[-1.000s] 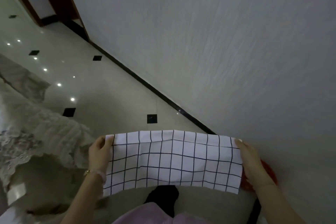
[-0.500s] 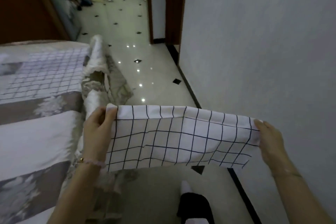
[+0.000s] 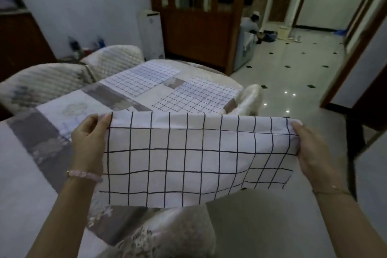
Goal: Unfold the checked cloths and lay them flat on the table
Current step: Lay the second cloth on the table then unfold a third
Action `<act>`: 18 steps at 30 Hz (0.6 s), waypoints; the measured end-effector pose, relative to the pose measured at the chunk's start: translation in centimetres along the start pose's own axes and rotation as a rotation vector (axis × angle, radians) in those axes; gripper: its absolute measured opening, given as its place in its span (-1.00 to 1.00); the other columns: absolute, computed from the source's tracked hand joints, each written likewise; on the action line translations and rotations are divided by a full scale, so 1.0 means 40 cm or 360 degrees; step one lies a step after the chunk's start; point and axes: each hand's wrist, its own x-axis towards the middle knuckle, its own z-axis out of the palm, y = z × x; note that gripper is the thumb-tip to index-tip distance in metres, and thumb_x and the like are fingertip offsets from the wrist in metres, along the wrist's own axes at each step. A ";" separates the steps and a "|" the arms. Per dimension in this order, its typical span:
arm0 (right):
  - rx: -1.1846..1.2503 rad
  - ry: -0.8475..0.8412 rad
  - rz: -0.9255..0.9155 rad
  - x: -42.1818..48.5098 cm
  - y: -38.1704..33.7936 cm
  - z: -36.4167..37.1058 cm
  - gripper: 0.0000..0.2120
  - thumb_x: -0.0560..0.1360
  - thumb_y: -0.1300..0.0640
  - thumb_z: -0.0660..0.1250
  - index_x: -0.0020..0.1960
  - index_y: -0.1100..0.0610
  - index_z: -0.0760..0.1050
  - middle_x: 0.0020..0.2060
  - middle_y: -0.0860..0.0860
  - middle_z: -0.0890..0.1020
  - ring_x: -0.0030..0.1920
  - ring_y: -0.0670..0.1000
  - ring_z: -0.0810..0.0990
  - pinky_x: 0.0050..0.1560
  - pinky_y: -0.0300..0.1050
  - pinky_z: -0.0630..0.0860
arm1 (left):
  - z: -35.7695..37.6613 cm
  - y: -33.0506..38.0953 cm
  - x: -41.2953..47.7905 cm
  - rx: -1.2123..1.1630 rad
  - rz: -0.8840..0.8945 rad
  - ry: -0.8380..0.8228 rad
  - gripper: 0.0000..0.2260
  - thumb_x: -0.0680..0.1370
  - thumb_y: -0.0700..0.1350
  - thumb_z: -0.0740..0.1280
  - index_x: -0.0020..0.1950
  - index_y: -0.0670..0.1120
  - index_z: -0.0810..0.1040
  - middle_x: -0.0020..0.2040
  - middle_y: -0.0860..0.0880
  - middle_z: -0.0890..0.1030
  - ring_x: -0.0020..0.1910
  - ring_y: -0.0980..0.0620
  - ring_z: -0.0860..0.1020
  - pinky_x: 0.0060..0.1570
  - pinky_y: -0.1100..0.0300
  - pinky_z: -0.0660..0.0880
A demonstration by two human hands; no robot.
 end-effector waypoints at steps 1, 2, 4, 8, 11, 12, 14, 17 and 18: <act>-0.0001 -0.0108 -0.0001 0.047 0.000 0.051 -0.86 0.53 0.13 0.27 -0.11 0.11 0.59 -0.10 0.11 0.64 -0.06 0.06 0.60 -0.01 -0.04 0.53 | -0.017 -0.005 0.012 0.0019 -0.0029 0.0075 -0.81 0.56 -0.13 0.30 -0.25 0.02 0.54 -0.26 0.04 0.53 -0.25 0.16 0.49 -0.21 0.32 0.46; -0.0007 -0.0211 0.0006 0.088 0.004 0.103 -0.87 0.52 0.13 0.28 -0.10 0.11 0.59 -0.10 0.10 0.65 -0.04 0.05 0.61 -0.01 -0.06 0.54 | -0.036 -0.012 0.021 0.0051 -0.0059 0.0151 -0.82 0.57 -0.13 0.29 -0.23 0.01 0.54 -0.24 0.02 0.54 -0.24 0.16 0.50 -0.20 0.30 0.47; -0.0035 -0.0414 0.0031 0.147 0.016 0.206 -0.87 0.51 0.12 0.29 -0.09 0.12 0.60 -0.08 0.08 0.66 -0.04 0.02 0.61 0.00 -0.09 0.54 | -0.082 -0.031 0.032 0.0118 -0.0100 0.0289 -0.87 0.57 -0.13 0.29 -0.15 -0.05 0.57 -0.16 -0.05 0.57 -0.15 0.13 0.53 -0.08 0.23 0.50; -0.0081 -0.0769 0.0071 0.215 0.066 0.392 -0.85 0.52 0.13 0.28 -0.10 0.19 0.57 -0.13 0.11 0.62 -0.09 0.04 0.57 0.01 -0.04 0.50 | -0.181 -0.085 0.027 0.0226 -0.0238 0.0530 -0.87 0.55 -0.10 0.31 -0.16 -0.07 0.59 -0.05 -0.15 0.58 -0.02 -0.04 0.50 0.08 -0.03 0.45; -0.0102 -0.0943 0.0153 0.243 0.111 0.510 -0.73 0.51 0.12 0.29 -0.01 0.36 0.52 -0.14 0.18 0.56 -0.10 0.08 0.52 -0.02 0.00 0.45 | -0.235 -0.127 0.022 0.0294 -0.0299 0.0655 -0.82 0.55 -0.10 0.32 -0.26 -0.04 0.55 -0.18 -0.14 0.54 -0.07 -0.04 0.45 -0.03 0.01 0.41; -0.0099 -0.0987 0.0184 0.248 0.125 0.547 -0.68 0.50 0.10 0.30 0.01 0.40 0.50 -0.15 0.17 0.54 -0.11 0.07 0.49 -0.04 -0.01 0.42 | -0.248 -0.141 0.021 0.0295 -0.0313 0.0694 -0.84 0.56 -0.11 0.31 -0.23 -0.04 0.56 -0.21 -0.10 0.54 -0.07 -0.04 0.46 -0.04 0.04 0.42; -0.0141 -0.1087 0.0244 0.261 0.150 0.614 -0.61 0.47 0.05 0.32 -0.01 0.42 0.46 -0.16 0.13 0.51 -0.12 0.04 0.46 -0.04 -0.03 0.38 | -0.274 -0.173 0.030 0.0282 -0.0333 0.0754 -0.91 0.56 -0.14 0.30 -0.08 -0.09 0.59 -0.16 -0.03 0.59 0.00 -0.07 0.52 0.02 0.07 0.48; -0.0176 -0.1215 0.0248 0.267 0.175 0.704 -0.82 0.51 0.06 0.31 -0.04 0.16 0.59 -0.08 0.05 0.63 -0.07 0.00 0.59 0.03 -0.09 0.48 | -0.321 -0.228 0.052 0.0219 -0.0388 0.0839 -0.67 0.52 -0.08 0.34 0.24 -0.17 0.52 0.18 -0.12 0.59 0.24 -0.12 0.52 0.31 -0.09 0.41; -0.0175 -0.1229 0.0246 0.267 0.180 0.733 -0.85 0.53 0.08 0.30 0.04 0.07 0.59 0.00 0.01 0.64 0.01 -0.02 0.60 0.11 -0.09 0.49 | -0.340 -0.246 0.060 0.0176 -0.0388 0.0851 -0.57 0.50 -0.05 0.37 0.33 -0.15 0.46 0.28 -0.13 0.55 0.28 -0.10 0.50 0.35 -0.11 0.37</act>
